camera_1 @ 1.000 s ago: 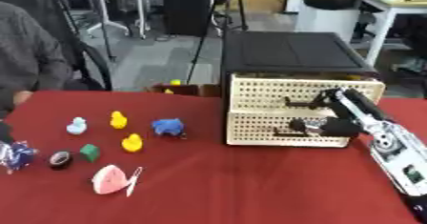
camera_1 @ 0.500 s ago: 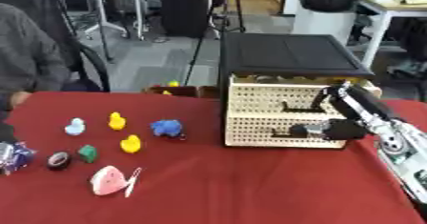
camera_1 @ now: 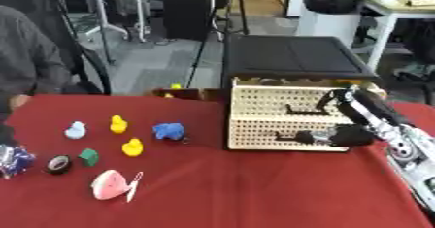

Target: Pick up objects from table and place into drawer.

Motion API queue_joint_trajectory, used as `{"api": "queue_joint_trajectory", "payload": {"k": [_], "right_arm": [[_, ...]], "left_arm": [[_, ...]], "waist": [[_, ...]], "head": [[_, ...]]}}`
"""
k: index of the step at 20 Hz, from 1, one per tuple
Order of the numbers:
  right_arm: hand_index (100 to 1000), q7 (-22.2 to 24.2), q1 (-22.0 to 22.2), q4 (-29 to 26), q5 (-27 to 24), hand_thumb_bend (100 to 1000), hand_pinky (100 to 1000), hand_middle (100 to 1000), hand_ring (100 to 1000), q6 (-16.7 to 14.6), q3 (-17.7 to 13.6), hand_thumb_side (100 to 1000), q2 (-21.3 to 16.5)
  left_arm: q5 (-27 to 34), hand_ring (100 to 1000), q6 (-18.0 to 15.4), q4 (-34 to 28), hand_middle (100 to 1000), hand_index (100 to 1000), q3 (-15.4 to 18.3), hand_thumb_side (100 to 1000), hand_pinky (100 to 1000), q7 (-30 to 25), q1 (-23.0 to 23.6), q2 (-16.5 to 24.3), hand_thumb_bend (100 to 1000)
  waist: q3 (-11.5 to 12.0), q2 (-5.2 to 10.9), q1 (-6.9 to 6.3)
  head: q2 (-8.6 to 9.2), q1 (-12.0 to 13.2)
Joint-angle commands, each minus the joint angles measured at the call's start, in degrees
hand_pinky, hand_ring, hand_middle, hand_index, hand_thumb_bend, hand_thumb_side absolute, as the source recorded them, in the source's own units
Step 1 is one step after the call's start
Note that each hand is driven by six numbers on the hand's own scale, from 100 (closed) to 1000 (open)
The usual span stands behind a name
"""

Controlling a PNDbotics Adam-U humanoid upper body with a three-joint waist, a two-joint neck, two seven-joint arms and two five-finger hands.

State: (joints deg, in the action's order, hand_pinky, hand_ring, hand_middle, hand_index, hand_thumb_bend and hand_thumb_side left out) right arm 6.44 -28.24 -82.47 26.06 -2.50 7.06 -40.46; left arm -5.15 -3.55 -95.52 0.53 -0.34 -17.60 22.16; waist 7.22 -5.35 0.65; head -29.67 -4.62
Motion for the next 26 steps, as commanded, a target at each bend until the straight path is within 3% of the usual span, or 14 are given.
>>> {"api": "queue_joint_trajectory", "payload": {"k": [1,26], "right_arm": [[676,-0.37,-1.28,-0.56,0.11,1000,100,100,100,0.02,-0.81,757,-1.92],[673,-0.28,-5.14,10.95,-0.96,1000,100,100,100,-0.09,-0.97,708,-0.68]], "left_arm": [[-0.22,570,-0.11,-0.98,577,781,0.57,225,631,0.19,-0.41,1.31,100],[-0.07,569,-0.27,-1.15,576,780,0.1,222,632,-0.35,-1.32,0.85,100]], "waist": [[-0.01,0.77,-0.14],[2.6,-0.32,-1.18]], "head": [[-0.38,0.03],[0.18,-0.62]]}}
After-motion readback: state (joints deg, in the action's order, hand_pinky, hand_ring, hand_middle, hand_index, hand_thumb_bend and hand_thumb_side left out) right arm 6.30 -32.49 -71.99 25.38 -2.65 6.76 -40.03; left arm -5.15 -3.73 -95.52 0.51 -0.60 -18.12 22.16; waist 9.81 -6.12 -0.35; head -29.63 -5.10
